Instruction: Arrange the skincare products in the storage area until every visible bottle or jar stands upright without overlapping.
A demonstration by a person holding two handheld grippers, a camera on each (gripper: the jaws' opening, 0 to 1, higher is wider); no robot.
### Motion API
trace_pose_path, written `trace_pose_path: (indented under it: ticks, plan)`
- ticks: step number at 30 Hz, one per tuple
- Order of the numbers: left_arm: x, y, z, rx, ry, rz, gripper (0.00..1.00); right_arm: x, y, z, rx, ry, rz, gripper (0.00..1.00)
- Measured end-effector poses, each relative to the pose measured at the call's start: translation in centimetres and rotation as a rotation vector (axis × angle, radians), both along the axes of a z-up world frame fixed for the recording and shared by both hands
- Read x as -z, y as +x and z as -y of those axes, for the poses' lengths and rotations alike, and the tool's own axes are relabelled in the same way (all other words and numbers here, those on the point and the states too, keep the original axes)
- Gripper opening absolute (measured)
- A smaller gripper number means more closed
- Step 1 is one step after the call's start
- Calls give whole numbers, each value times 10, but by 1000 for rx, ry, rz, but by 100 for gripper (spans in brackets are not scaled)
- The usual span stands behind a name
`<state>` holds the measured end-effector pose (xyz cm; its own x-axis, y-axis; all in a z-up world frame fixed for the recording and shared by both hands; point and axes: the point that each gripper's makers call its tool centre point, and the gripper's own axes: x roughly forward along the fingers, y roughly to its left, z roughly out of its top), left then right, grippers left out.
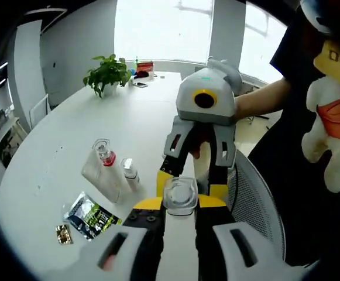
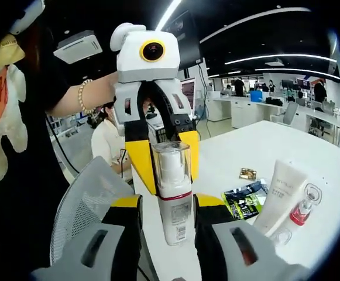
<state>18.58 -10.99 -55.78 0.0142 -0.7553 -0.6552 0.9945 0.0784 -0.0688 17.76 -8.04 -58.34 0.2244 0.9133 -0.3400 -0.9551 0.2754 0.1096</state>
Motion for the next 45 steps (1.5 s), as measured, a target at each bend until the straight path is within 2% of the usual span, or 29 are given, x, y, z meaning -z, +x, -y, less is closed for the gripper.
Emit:
trace_pose_path:
  ticks: [9,15,17,20,31,39,45]
  plan:
    - [15,7,4,13,28,10,24,12,9,11,67,-19,-27,50]
    - [30,15,8,-3,53,21,24,15,12,20,112,-23,-28,57]
    - [36,18,7,-2,61,21,24,16,13,24,139,-24,-34,62]
    - [43,23,7,-7,53,19,24,18,15,29,173,-15,-36,67]
    - [65,45,6,-39,85,48,24,23,20,42,253,-10,-48,77]
    - [84,60,10,-57,92,45,24,28,26,58,312,-17,-53,83]
    - [92,68,18,-67,93,52,24,30,30,68,354,-18,-56,87]
